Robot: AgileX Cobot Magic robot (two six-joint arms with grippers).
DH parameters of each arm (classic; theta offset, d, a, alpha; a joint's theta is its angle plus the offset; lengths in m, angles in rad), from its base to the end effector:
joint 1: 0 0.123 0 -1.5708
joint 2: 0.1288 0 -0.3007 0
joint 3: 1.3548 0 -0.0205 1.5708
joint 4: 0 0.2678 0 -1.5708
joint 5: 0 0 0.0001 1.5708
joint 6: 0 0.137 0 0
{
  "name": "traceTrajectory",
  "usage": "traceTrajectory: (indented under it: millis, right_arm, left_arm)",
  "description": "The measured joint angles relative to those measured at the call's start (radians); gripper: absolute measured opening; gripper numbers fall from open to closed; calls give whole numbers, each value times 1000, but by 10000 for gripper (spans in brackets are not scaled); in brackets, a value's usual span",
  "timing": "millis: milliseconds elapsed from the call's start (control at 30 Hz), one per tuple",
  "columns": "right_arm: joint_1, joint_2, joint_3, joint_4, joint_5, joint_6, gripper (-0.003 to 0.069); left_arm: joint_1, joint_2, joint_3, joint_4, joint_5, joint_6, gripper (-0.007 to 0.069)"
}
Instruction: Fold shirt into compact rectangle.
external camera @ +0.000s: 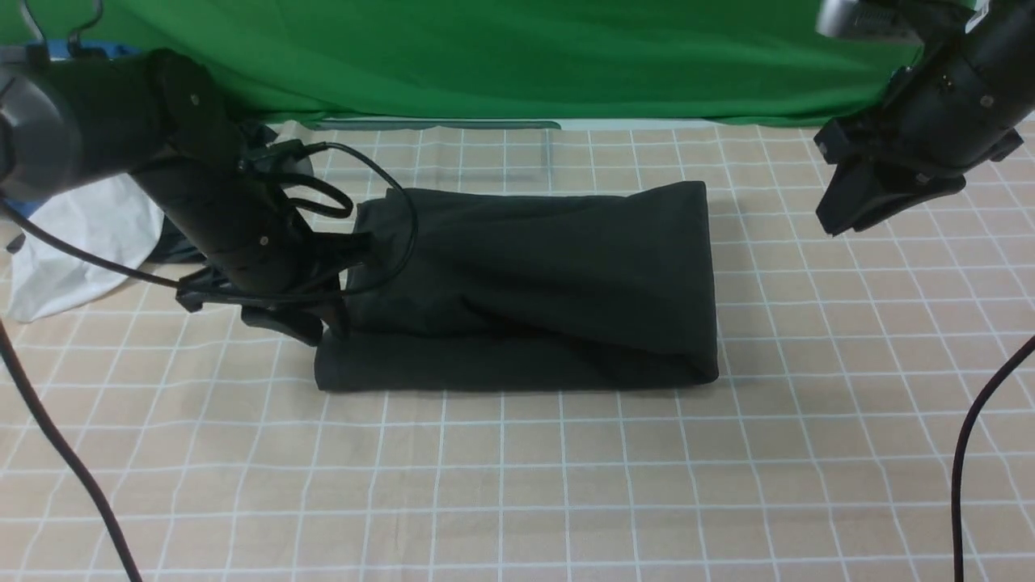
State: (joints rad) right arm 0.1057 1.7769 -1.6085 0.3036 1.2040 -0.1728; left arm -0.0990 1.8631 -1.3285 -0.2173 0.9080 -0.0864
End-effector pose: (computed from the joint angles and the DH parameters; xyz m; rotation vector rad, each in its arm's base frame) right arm 0.4001 0.0809 0.2801 -0.2953 2.8042 0.4108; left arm 0.3992 -0.0631 0.1685 -0.1507 2.9263 -0.3009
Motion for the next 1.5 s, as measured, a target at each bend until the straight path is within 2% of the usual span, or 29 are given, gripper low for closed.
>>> traceTrajectory:
  millis: [67,100,167,267,400,433,533,567,633,667,800,900,933,967,1033,1167,1300,1367,1400,1433,1500]
  right_arm:
    - [0,0,0,7,-4,0,239]
    - [0,0,0,7,-5,0,239]
    - [7,0,0,10,-7,-10,239]
    - [20,0,0,11,-8,-27,246]
    - [48,0,0,11,-19,-45,252]
    - [60,0,0,11,-23,-45,252]
    - [69,6,0,13,-24,-44,252]
    - [70,17,0,15,-16,-44,252]
    - [70,48,0,15,3,-42,271]
    - [70,57,0,15,5,-42,282]
    - [76,112,0,15,12,-24,400]
    - [105,172,0,14,3,-7,533]
    - [108,172,0,14,3,-7,533]
    - [128,197,0,16,-10,-5,573]
    - [155,231,0,19,-32,-5,604]
    - [199,280,0,23,-88,-5,613]
    - [217,325,0,34,-127,-4,553]
    - [218,346,0,32,-128,-12,386]
    - [218,348,0,31,-127,-12,367]
    - [218,349,0,30,-119,-13,203]
    - [218,348,0,29,-98,-14,99]
  left_arm:
    - [0,9,0,0,-12,4,376]
    - [0,13,0,0,-12,4,386]
    - [0,42,0,0,-12,20,496]
    - [0,72,0,-1,-12,41,538]
    - [0,95,-1,-12,-16,73,479]
    - [-1,96,-1,-27,-17,86,389]
    - [-2,97,-1,-31,-16,94,255]
    - [-2,97,-2,-30,-8,98,154]
    - [-2,96,-4,-26,2,105,78]
    - [-2,95,-4,-23,5,105,74]
    - [-3,77,-3,-15,31,105,68]
    - [-6,50,-2,-14,37,105,68]
    - [-6,49,-2,-13,37,105,68]
    - [-6,42,-2,-12,38,105,68]
    - [-6,38,-2,-11,41,105,68]
    - [-7,38,-2,-11,41,105,68]
    - [-7,38,-2,-10,41,104,68]
    - [-7,38,-2,-10,45,103,68]
    - [-7,38,-2,-9,46,103,68]
    - [-7,38,-2,-5,54,103,68]
    - [-7,34,-2,-4,76,102,68]
